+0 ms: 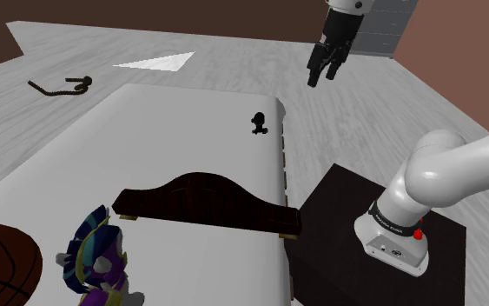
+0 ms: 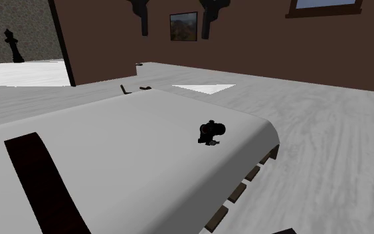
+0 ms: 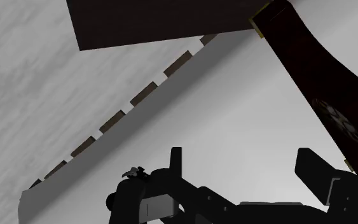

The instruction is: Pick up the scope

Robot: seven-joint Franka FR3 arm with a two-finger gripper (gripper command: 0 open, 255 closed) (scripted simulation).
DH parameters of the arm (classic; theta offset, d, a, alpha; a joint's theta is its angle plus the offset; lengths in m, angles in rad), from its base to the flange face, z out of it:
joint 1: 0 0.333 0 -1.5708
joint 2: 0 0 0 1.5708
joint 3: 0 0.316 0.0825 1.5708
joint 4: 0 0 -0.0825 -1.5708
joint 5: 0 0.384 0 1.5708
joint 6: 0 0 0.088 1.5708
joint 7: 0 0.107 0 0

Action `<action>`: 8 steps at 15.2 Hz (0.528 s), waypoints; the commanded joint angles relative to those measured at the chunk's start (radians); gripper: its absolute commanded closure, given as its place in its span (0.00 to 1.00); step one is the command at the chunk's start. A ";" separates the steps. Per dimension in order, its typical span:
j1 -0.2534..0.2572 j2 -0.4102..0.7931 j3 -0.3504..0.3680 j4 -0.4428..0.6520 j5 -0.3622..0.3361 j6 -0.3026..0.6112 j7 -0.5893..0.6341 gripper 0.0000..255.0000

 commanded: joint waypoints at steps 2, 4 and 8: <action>-0.006 0.031 0.002 0.000 -0.004 0.026 0.007 0.00; -0.019 0.095 0.007 0.003 -0.014 0.076 0.021 0.00; -0.045 0.231 0.014 0.024 -0.035 0.168 0.052 0.00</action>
